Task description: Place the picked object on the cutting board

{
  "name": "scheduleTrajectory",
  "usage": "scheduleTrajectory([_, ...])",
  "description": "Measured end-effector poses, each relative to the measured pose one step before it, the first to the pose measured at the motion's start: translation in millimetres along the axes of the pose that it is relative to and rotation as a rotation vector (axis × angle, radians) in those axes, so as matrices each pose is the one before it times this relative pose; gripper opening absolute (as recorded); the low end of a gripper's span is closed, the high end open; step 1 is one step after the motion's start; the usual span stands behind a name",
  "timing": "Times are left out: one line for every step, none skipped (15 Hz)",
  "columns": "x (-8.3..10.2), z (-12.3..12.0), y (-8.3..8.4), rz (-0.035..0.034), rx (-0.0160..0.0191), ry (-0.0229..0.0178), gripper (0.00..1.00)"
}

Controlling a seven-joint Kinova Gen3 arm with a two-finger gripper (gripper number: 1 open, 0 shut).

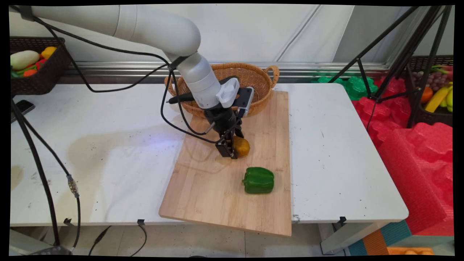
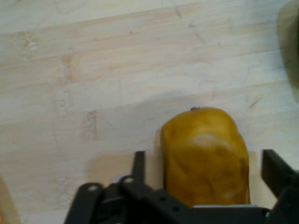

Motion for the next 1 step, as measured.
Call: scheduleTrajectory([-0.29,0.65,0.23,0.00356,-0.00099,0.00029,1.0])
